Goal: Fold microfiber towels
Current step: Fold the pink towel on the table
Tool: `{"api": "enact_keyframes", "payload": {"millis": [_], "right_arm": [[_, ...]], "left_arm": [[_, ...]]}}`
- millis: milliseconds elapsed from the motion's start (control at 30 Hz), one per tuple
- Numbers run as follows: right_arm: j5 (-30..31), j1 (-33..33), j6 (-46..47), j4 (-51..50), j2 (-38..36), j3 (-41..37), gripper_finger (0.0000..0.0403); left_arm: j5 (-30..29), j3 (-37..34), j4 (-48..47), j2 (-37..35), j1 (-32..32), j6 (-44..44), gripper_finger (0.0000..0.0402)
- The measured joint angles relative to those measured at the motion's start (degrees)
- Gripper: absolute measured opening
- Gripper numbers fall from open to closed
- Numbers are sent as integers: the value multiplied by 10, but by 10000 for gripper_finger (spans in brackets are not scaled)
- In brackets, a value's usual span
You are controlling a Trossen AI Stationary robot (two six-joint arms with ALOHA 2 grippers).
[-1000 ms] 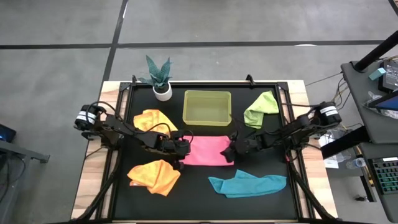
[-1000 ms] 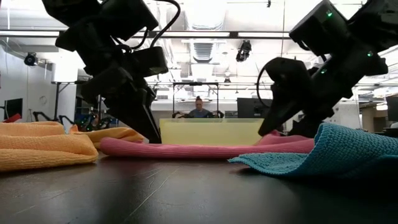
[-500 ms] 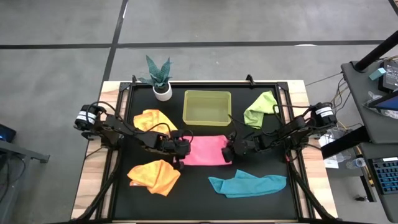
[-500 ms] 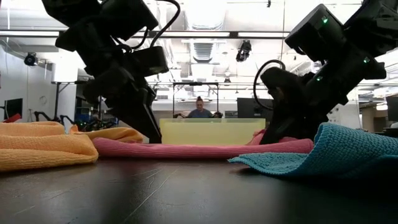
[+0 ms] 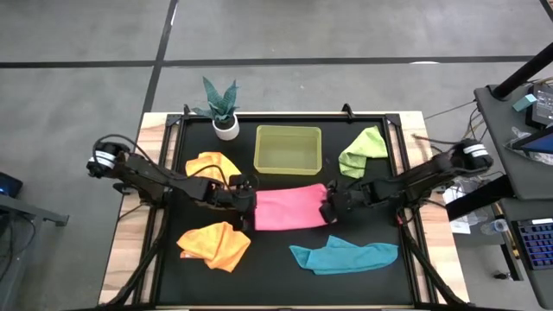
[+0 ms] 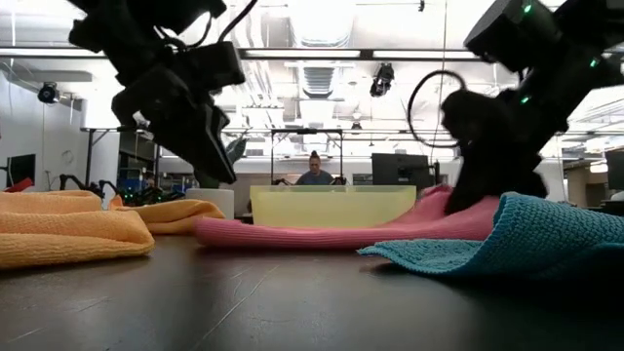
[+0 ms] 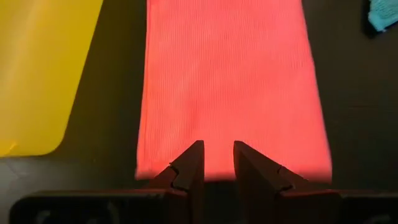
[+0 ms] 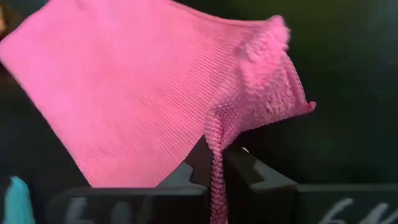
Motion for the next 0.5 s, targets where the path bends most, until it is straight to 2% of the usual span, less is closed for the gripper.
{"api": "enact_keyframes", "payload": {"millis": [133,267,367,500], "right_arm": [[10,0,3,-140,-71,25,9],[12,0,15,-249,-111,56,9],[12,0,15,-273,-113,77,9],[9,0,14,-274,-80,107,9]], "left_arm": [[41,-29,74,16,0,-11,72],[51,-34,162,54,0,-9,72],[53,-34,211,86,5,-6,72],[69,-29,250,127,14,-6,72]]}}
